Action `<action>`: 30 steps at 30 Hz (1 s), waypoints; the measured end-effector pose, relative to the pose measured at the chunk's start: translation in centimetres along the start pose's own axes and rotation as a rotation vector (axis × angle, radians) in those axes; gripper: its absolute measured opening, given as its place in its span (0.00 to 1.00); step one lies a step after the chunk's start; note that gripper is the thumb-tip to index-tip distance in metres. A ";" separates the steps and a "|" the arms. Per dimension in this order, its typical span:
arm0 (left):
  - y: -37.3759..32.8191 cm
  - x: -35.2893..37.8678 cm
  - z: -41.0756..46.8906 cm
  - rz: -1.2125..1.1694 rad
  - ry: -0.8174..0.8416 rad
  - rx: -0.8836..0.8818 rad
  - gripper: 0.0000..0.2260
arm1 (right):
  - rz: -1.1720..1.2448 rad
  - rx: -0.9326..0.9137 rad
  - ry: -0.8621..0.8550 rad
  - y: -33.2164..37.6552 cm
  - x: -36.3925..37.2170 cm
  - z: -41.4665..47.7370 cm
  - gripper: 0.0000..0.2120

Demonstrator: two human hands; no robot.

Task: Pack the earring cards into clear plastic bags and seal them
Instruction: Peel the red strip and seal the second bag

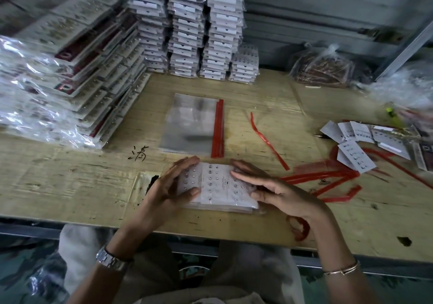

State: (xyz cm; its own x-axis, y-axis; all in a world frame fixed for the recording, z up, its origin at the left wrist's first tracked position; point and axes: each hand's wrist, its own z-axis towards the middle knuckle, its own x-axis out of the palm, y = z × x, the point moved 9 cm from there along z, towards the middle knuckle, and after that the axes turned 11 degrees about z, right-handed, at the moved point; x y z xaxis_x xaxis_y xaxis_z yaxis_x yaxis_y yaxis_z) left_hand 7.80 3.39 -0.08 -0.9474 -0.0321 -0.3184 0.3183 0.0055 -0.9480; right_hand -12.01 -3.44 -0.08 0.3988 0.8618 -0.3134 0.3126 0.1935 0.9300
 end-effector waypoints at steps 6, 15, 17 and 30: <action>-0.2 -1.5 0.3 0.078 -0.016 0.099 0.21 | 0.212 0.043 -0.070 -0.6 -1.0 0.0 0.21; -4.5 -5.9 -5.6 0.788 -0.656 0.092 0.05 | -0.083 -0.045 -0.793 1.5 -4.2 -4.9 0.11; -4.9 -4.6 -7.0 0.863 -0.671 0.112 0.07 | -0.171 -0.145 -0.927 2.8 -2.5 -6.2 0.10; -0.5 -1.0 -8.6 0.811 -0.728 0.056 0.12 | -0.443 -0.081 -1.165 1.3 3.4 -7.3 0.16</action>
State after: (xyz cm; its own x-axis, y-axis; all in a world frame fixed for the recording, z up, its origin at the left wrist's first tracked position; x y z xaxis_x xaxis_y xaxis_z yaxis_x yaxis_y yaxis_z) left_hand 8.29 12.06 0.67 -0.2151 -0.6232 -0.7519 0.8584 0.2465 -0.4499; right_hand -16.56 3.18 1.52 0.8111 -0.2042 -0.5480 0.5778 0.4245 0.6971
